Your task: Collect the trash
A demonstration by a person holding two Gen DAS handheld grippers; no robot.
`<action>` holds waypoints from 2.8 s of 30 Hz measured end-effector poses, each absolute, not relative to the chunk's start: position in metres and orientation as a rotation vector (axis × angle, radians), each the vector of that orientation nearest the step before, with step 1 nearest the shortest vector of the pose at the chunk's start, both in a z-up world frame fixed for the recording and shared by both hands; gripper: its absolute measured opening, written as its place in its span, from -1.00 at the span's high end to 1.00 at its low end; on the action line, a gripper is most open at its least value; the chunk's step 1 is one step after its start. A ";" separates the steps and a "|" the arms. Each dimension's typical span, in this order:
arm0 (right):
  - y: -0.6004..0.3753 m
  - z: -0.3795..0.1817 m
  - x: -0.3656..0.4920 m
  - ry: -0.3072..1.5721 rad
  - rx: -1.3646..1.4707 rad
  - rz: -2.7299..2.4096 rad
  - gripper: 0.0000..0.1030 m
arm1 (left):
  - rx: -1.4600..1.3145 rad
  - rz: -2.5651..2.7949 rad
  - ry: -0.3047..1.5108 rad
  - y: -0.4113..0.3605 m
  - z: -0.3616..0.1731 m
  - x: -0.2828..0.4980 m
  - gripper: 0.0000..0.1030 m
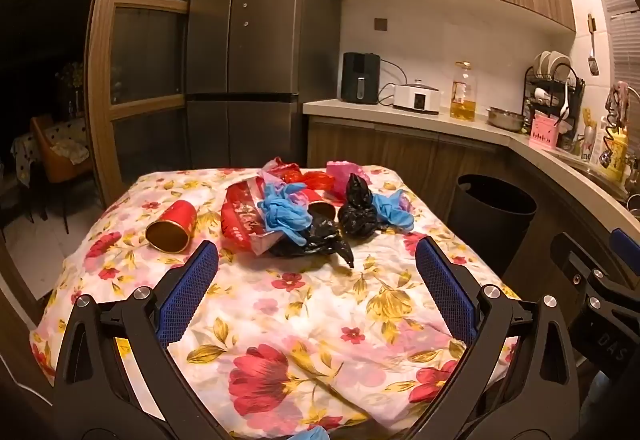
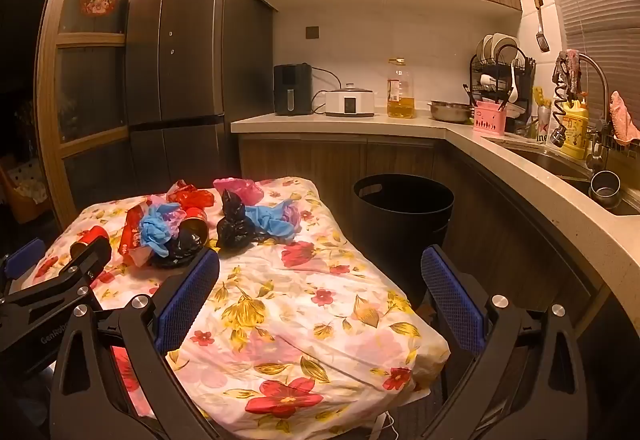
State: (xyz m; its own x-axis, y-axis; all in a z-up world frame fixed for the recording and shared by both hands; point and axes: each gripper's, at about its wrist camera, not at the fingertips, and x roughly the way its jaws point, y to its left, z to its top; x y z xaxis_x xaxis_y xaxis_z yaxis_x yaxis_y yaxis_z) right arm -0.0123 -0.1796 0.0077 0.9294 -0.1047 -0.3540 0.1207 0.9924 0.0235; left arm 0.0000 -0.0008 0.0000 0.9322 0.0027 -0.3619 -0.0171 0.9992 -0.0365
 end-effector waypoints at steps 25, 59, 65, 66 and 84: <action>-0.180 0.009 -0.013 0.346 0.054 -0.114 -0.90 | -0.042 0.001 0.360 -0.003 0.000 -0.002 -0.89; -0.183 0.011 -0.016 0.342 0.060 -0.115 -0.90 | -0.045 0.000 0.359 -0.002 0.001 -0.003 -0.89; -0.183 0.010 -0.016 0.342 0.060 -0.115 -0.90 | -0.045 0.000 0.358 -0.002 0.001 -0.003 -0.89; -0.184 0.011 -0.016 0.342 0.060 -0.115 -0.90 | -0.045 0.000 0.358 -0.002 0.001 -0.003 -0.89; -0.184 0.013 -0.016 0.340 0.062 -0.116 -0.90 | -0.044 -0.002 0.357 -0.004 0.004 -0.003 -0.89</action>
State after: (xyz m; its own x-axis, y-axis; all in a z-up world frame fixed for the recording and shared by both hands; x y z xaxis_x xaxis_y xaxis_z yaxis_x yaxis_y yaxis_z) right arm -0.0157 -0.1840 0.0126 0.9361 -0.1027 -0.3363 0.1236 0.9915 0.0414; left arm -0.0031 -0.0042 0.0040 0.9369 -0.0099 -0.3495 -0.0055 0.9991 -0.0431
